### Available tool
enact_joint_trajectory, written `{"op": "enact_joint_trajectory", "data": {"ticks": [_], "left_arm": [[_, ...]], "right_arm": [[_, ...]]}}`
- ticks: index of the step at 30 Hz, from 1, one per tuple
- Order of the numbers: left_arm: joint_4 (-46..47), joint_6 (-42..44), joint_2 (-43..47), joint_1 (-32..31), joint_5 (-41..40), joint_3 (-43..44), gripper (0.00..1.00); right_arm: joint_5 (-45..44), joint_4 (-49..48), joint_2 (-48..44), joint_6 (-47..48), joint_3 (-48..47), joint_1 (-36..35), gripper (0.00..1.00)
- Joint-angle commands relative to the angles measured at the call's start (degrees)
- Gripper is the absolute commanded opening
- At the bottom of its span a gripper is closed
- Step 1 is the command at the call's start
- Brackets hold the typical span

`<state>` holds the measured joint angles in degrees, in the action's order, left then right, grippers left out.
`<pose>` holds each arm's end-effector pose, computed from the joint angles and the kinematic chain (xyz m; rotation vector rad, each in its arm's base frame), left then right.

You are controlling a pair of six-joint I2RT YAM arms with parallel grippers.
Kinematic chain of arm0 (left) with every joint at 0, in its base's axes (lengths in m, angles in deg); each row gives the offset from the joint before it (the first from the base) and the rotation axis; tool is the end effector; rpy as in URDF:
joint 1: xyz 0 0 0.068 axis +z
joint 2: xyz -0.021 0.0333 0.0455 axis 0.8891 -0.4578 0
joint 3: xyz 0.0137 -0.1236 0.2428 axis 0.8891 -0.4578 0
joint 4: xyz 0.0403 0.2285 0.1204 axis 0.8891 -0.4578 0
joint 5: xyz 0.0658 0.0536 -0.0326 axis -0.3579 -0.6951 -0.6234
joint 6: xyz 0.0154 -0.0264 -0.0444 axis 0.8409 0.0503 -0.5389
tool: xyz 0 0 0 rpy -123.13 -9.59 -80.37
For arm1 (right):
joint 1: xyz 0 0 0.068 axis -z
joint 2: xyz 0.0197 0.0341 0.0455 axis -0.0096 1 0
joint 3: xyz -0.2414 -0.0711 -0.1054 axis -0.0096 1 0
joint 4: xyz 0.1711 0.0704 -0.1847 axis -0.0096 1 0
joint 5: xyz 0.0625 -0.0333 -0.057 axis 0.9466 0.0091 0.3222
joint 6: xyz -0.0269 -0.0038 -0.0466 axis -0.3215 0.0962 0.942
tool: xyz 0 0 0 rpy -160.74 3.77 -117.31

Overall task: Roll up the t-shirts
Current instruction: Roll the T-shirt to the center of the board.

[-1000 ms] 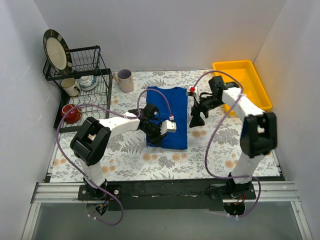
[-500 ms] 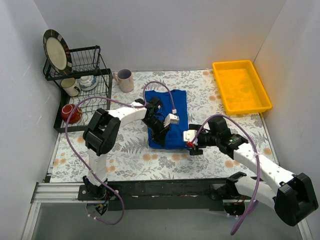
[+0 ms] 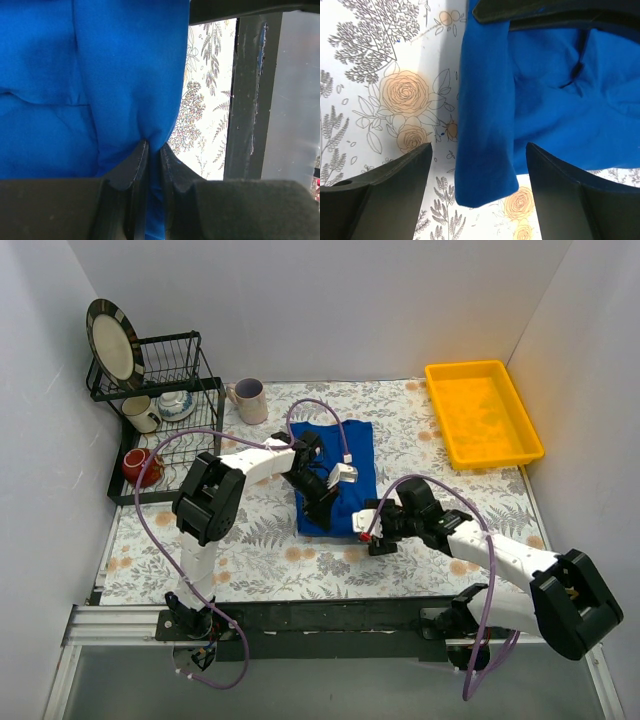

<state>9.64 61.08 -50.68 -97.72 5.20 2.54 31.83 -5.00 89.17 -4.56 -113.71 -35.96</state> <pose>0.2952 -0.2405 0.1668 -0.8316 -2.4904 1.2182 0.1701 0.1454 0.1869 -1.7837 1.3372 0.3212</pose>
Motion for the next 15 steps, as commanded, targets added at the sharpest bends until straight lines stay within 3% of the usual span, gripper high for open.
{"op": "enact_joint_trajectory", "data": {"ticks": [1,6,8,11,12,13,14,15], "left_arm": [[-0.66,0.18,0.34,0.51,3.29,1.93,0.01],[-0.05,-1.14,0.24,0.51,4.08,2.02,0.01],[0.56,-1.67,0.33,0.59,4.44,1.67,0.02],[1.01,-1.67,0.68,0.86,4.44,0.97,0.07],[1.36,-3.15,1.03,0.86,4.26,0.7,0.09],[2.23,-4.21,1.3,1.03,3.57,0.61,0.15],[3.2,-5.26,1.74,1.21,2.95,0.61,0.32],[4.34,-6.23,3.31,1.47,2.33,-0.17,0.36]], "right_arm": [[-0.82,-6.77,3.6,-0.23,-0.19,-0.23,0.82],[-1.34,-10.37,8.87,-1.28,-0.54,-0.23,0.76],[-1.78,-12.74,10.11,-0.85,-0.19,-0.31,0.67],[-2.22,-12.93,12.22,0.47,-0.28,-0.23,0.42],[-2.31,-12.49,13.18,0.38,-0.89,-0.31,0.26],[-2.4,-11.88,13.54,0.12,-1.41,-0.23,0.17],[-3.01,-10.3,13.89,-1.27,-1.94,-0.23,0.12],[-3.36,-9.77,14.07,-2.24,-2.99,-0.14,0.06]]}}
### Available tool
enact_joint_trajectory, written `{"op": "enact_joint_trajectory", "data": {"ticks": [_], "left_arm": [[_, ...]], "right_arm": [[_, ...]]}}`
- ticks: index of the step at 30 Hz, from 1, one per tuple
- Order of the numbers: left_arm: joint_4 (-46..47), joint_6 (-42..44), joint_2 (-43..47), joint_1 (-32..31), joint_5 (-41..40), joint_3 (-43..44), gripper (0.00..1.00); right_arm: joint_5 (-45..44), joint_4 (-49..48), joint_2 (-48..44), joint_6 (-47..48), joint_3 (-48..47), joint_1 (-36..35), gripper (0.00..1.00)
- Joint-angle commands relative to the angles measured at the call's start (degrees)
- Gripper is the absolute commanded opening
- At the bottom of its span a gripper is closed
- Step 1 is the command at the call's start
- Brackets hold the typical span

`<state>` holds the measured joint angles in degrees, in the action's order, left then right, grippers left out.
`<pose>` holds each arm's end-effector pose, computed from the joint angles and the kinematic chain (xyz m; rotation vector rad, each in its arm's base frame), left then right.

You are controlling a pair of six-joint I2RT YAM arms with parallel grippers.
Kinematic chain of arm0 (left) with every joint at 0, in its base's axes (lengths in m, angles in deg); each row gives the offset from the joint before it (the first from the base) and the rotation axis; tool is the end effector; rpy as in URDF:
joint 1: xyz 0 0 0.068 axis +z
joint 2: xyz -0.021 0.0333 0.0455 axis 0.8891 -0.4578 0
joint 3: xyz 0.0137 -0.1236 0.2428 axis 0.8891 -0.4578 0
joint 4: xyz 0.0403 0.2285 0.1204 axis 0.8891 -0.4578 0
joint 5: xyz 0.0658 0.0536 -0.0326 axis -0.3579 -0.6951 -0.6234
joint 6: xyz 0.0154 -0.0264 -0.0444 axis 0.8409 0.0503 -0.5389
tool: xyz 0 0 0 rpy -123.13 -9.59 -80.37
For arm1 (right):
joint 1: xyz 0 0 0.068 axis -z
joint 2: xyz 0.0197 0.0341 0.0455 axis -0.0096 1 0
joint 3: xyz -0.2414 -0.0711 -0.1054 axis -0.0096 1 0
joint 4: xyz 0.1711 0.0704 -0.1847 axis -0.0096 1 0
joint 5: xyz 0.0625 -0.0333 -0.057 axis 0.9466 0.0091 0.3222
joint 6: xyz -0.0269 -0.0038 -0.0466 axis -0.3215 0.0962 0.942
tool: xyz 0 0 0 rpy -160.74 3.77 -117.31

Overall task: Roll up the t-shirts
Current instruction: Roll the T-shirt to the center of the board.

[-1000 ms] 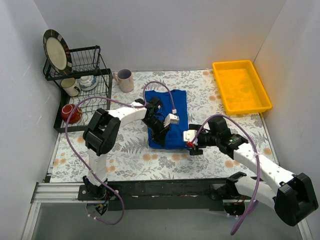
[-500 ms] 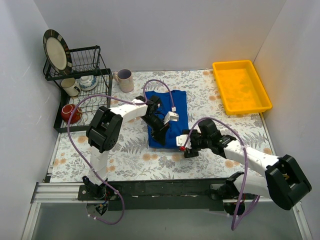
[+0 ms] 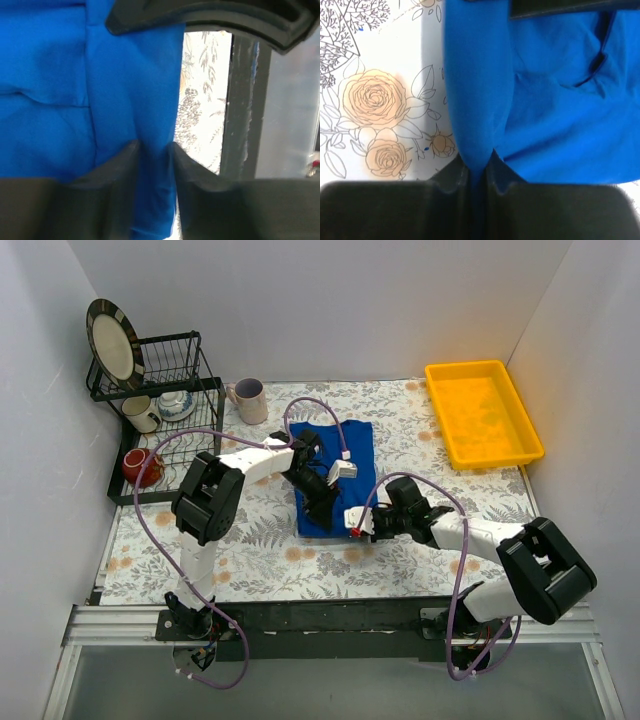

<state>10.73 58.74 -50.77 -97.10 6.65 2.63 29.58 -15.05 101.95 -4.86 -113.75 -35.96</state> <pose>0.2993 -0.2390 0.1673 -0.7734 -2.4895 1.2505 0.1917 0.1598 0.1520 -1.8013 1.4006 0.2977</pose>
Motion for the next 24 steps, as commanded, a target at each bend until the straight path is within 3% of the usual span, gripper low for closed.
{"op": "enact_joint_trajectory", "data": {"ticks": [1,6,14,20,24], "left_arm": [[6.13,-5.64,4.8,1.47,0.1,-0.96,0.4],[18.35,-7.24,18.41,2.44,-7.81,-11.49,0.55],[31.71,-2.06,34.86,2.18,-13.35,-30.49,0.63],[48.15,-1.78,39.09,-2.91,-18.1,-41.56,0.66],[49.74,-3.72,34.09,-5.2,-18.18,-39.48,0.67]], "right_arm": [[-0.77,1.34,1.2,-2.47,-3.31,0.47,0.04],[3.62,9.51,0.31,-4.76,-5.15,1.97,0.01],[6.8,14.97,1.63,-8.18,-8.49,2.15,0.01],[5.48,14.97,2.16,-9.15,-9.02,2.23,0.01],[6.7,16.73,3.3,-8.8,-10.69,2.23,0.01]]}}
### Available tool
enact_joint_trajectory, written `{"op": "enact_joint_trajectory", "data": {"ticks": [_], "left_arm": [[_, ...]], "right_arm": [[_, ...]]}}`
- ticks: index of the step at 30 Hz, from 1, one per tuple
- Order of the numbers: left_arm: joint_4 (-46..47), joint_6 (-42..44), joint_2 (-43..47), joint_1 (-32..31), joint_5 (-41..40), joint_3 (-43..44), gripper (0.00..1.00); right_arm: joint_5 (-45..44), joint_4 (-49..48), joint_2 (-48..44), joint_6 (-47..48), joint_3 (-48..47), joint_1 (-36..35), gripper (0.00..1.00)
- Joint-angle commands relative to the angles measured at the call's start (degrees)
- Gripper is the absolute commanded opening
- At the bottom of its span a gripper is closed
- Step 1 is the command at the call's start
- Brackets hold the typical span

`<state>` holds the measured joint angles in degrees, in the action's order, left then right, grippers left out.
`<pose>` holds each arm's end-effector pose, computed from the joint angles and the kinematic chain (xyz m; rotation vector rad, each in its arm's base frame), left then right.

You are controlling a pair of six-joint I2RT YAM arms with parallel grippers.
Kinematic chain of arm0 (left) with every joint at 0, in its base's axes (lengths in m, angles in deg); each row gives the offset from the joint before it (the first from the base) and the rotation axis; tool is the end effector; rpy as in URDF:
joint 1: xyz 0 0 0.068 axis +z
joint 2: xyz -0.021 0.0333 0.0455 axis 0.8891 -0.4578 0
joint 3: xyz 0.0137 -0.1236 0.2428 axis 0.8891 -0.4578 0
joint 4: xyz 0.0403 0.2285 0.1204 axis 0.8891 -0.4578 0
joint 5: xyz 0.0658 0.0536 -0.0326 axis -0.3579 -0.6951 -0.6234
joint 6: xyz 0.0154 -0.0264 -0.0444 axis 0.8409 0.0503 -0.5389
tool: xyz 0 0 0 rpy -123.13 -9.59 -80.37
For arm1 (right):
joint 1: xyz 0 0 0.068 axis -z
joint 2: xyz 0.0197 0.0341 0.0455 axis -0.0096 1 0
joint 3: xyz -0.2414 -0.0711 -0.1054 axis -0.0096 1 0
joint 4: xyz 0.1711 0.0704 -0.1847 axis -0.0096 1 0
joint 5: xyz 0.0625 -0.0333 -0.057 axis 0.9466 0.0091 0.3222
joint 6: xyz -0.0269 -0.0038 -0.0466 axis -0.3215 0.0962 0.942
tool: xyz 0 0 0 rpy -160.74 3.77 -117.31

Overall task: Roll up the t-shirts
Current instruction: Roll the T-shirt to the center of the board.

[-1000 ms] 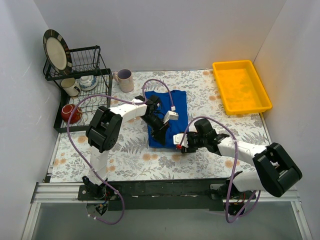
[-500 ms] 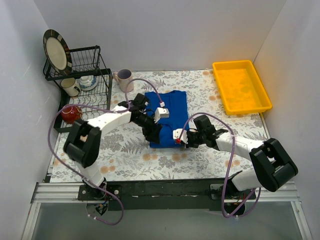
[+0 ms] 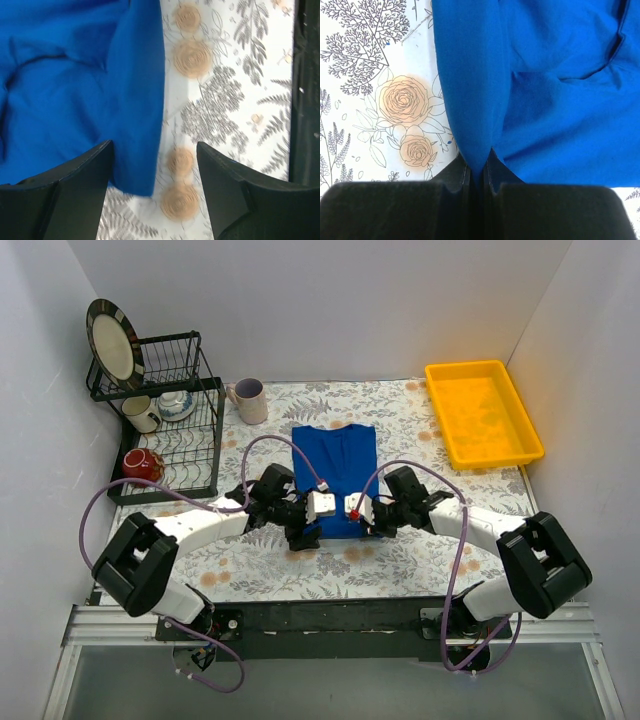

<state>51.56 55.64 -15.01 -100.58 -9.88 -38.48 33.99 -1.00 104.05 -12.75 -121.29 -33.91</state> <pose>0.2023 -0.1839 0.1861 1.0209 2.3592 -1.0882 0.2038 0.1603 0.1643 -1.7571 1.6442 0.4926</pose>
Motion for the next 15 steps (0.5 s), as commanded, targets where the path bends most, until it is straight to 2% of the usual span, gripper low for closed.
{"op": "enact_joint_trajectory", "data": {"ticks": [1,4,7,12,15], "left_arm": [[11.01,-0.88,-3.33,-1.81,-2.36,1.82,0.67],[11.13,-1.16,-5.8,-1.99,-3.25,3.4,0.62],[7.27,3.06,-6.33,-1.99,-2.89,3.58,0.5],[3.39,6.41,-4.58,-1.9,-3.42,0.51,0.45],[0.84,5.71,-5.01,-1.99,-3.24,0.59,0.33]], "right_arm": [[2.29,2.94,1.38,-0.83,-3.5,0.18,0.01],[2.73,4.87,2.26,-1.17,-5.16,0.18,0.01],[3.87,4.7,2.96,-1.61,-5.44,0.27,0.01],[4.4,3.03,3.67,-2.67,-5.61,0.27,0.01],[4.49,3.11,4.28,-2.06,-5.96,0.18,0.01]]}}
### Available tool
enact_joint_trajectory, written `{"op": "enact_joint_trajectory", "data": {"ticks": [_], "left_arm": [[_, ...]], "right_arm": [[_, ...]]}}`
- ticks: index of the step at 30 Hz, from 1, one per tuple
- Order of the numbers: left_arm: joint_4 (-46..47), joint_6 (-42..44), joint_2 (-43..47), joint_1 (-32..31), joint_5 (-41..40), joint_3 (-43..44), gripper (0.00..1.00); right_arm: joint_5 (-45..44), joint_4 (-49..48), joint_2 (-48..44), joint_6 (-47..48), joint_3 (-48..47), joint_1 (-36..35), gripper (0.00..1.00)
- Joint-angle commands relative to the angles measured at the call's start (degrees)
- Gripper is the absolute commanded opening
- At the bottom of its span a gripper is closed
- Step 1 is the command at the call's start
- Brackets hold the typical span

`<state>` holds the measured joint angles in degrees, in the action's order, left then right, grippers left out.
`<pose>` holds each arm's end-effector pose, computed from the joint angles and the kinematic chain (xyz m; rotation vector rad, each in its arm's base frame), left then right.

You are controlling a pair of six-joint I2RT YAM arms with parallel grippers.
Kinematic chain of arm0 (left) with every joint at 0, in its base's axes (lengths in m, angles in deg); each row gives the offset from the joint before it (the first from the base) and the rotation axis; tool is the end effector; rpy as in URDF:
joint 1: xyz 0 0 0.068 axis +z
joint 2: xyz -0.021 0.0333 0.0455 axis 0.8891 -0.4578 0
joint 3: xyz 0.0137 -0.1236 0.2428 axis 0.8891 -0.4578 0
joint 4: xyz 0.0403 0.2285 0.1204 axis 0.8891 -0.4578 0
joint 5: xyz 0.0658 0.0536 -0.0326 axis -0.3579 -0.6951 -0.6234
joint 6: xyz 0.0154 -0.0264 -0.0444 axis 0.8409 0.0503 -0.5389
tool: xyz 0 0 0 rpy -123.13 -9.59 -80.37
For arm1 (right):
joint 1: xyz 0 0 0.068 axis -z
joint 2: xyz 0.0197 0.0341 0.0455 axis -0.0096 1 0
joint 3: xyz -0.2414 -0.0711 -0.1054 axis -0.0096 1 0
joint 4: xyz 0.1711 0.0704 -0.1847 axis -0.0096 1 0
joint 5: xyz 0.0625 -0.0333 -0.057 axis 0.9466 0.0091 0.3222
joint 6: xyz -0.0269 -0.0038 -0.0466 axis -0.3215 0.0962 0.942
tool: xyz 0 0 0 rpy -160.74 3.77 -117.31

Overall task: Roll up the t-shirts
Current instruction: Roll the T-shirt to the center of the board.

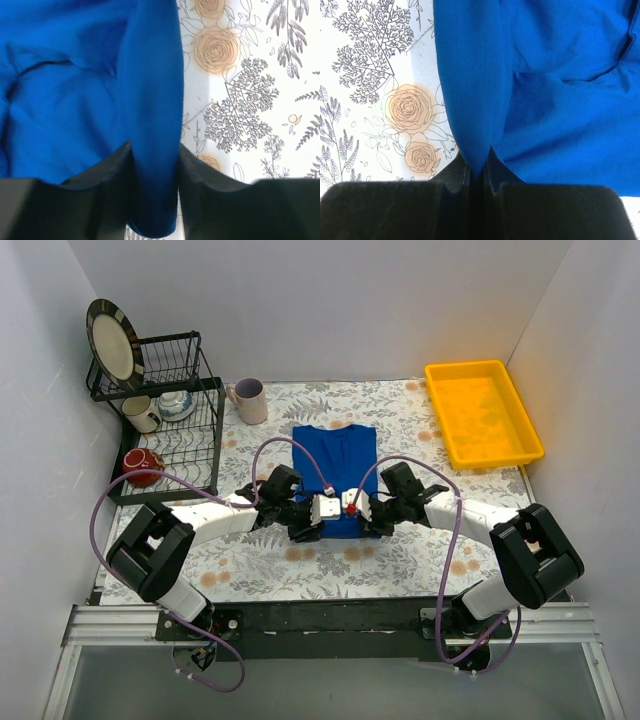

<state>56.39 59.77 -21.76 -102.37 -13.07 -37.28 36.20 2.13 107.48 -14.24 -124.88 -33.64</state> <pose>0.2123 -0.2012 0.1654 1.1161 2.3226 -1.0019 0.2132 0.1666 0.1644 -1.7569 1.6983 0.5680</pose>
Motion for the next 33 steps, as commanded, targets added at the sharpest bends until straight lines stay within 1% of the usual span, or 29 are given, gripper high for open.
{"op": "enact_joint_trajectory", "data": {"ticks": [1,3,4,5,6,7,8,9,10,11,13,15,19,21,22,24,26,29,31,32,33], "left_arm": [[-5.39,1.57,1.56,-0.11,-0.32,-0.52,0.27],[-7.41,1.49,0.69,0.67,-0.67,0.26,0.21],[-10.29,1.4,0.16,1.46,0.72,0.96,0.17],[-12.41,1.4,-0.28,2.34,1.87,2.89,0.1],[-14.52,1.31,-1.5,4.35,3.27,4.3,0.06],[-18.98,1.66,-1.95,5.33,4.42,5.44,0.04],[-21.29,2.27,-2.13,6.3,7.13,6.5,0.01],[-23.4,3.15,-2.39,7.61,7.94,8.16,0.0],[-27.25,4.72,-2.39,7.88,8.64,8.7,0.0],[-29.2,5.78,-2.48,8.15,9.87,9.14,0.0],[-34.11,7.37,-3.18,8.59,10.49,10.2,0.0],[-36.68,9.04,-4.06,9.2,10.67,11.07,0.0],[-40.2,10.62,-6.69,10.44,10.58,12.74,0.0],[-43.44,12.37,-11.6,11.13,11.1,15.46,0.0],[-47.46,12.82,-13.62,11.66,11.8,18.61,0.0],[-49.52,13.61,-17.84,13.59,12.95,20.56,0.0],[-49.09,14.05,-18.39,14.82,13.57,21.62,0.0],[-50.66,16.07,-20.67,15.53,13.39,24.6,0.0],[-53.12,17.21,-23.91,16.15,13.66,26.28,0.0],[-53.65,17.31,-25.14,16.41,13.74,27.24,0.0],[-54.7,17.39,-26.2,17.11,14.09,28.82,0.0]], "right_arm": [[2.11,0.42,0.85,-0.39,-2.47,0.09,0.01],[2.19,2.18,0.68,1.01,-3.42,0.36,0.02],[2.28,5.14,0.76,1.62,-3.87,0.44,0.02],[2.46,6.57,0.68,2.59,-4.48,0.62,0.01],[2.81,8.06,0.59,2.94,-5.18,1.14,0.02],[3.24,9.47,0.5,3.38,-5.71,1.5,0.02],[4.55,12.96,0.24,4.0,-6.24,1.93,0.01],[5.61,14.82,0.06,4.44,-7.29,2.72,0.01],[6.58,16.67,0.15,5.05,-7.91,3.17,0.01],[8.42,21.39,0.58,5.67,-8.61,3.43,0.01],[9.66,25.46,1.11,7.86,-10.63,4.13,0.01],[11.5,28.8,1.9,9.7,-11.25,4.83,0.01],[13.0,31.28,3.66,11.21,-12.13,5.98,0.01],[13.88,31.28,4.89,11.3,-12.92,6.86,0.01],[14.14,31.71,5.59,11.99,-13.27,7.04,0.01],[15.2,33.12,8.22,13.57,-15.03,7.39,0.01],[16.25,36.71,11.73,16.37,-17.83,7.82,0.01],[17.31,44.26,17.36,21.47,-21.35,8.61,0.01],[17.84,47.52,20.7,23.68,-25.39,9.14,0.01],[18.62,51.28,23.93,25.95,-26.62,9.76,0.01],[18.98,52.88,25.53,27.02,-29.16,10.11,0.01]]}}
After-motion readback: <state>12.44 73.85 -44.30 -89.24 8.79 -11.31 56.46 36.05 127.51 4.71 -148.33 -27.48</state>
